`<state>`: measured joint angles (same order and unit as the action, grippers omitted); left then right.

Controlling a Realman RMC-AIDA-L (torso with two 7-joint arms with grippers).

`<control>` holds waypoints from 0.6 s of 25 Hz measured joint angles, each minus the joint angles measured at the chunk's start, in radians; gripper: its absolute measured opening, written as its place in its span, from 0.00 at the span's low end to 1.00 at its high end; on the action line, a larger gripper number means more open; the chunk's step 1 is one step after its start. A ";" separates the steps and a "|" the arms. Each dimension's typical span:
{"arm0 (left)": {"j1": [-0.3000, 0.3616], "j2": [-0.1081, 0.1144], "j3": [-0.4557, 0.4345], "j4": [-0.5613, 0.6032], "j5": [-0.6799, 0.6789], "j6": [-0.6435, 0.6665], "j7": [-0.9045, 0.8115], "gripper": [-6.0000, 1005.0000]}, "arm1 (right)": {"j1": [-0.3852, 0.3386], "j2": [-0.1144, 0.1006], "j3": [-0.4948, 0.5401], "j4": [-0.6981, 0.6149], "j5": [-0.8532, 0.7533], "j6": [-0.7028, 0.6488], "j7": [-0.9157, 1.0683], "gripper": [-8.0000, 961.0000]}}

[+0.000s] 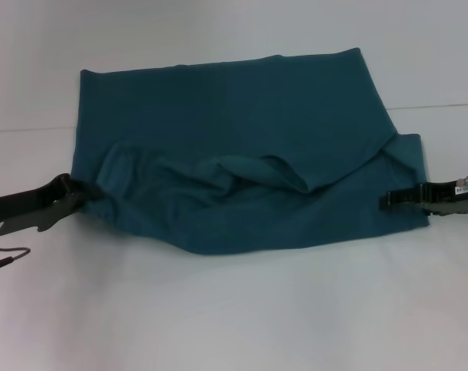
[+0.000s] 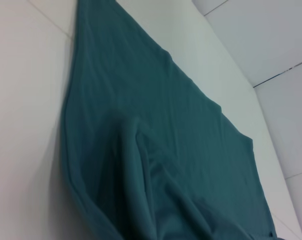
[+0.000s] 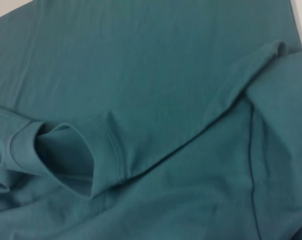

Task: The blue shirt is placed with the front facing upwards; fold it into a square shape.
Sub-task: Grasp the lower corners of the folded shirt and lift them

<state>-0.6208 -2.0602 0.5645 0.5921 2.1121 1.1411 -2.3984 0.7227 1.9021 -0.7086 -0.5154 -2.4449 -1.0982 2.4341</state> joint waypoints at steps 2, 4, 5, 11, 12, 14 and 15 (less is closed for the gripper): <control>0.000 0.000 0.000 0.000 -0.006 0.000 0.002 0.10 | 0.000 0.000 0.002 -0.001 0.003 -0.007 0.002 0.82; -0.001 -0.001 0.000 0.000 -0.011 0.000 0.002 0.10 | -0.001 0.000 0.003 -0.004 0.003 -0.007 0.004 0.82; -0.001 -0.002 0.000 0.000 -0.011 0.001 0.003 0.10 | -0.001 -0.001 0.002 -0.004 0.001 -0.007 0.005 0.81; -0.003 -0.003 0.000 0.000 -0.012 0.002 0.004 0.10 | 0.000 -0.005 -0.001 0.000 -0.011 -0.007 0.009 0.79; -0.004 -0.003 0.000 0.000 -0.012 0.001 0.004 0.11 | -0.001 -0.006 -0.001 0.001 -0.012 -0.006 0.012 0.72; -0.004 -0.003 0.003 0.000 -0.012 0.001 0.004 0.11 | -0.001 -0.007 -0.001 0.001 -0.018 -0.006 0.020 0.59; -0.005 -0.003 0.003 0.000 -0.012 0.001 0.004 0.11 | -0.001 -0.007 -0.001 0.001 -0.022 -0.006 0.025 0.54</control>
<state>-0.6255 -2.0632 0.5680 0.5920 2.0999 1.1425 -2.3945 0.7221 1.8947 -0.7092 -0.5148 -2.4671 -1.1047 2.4593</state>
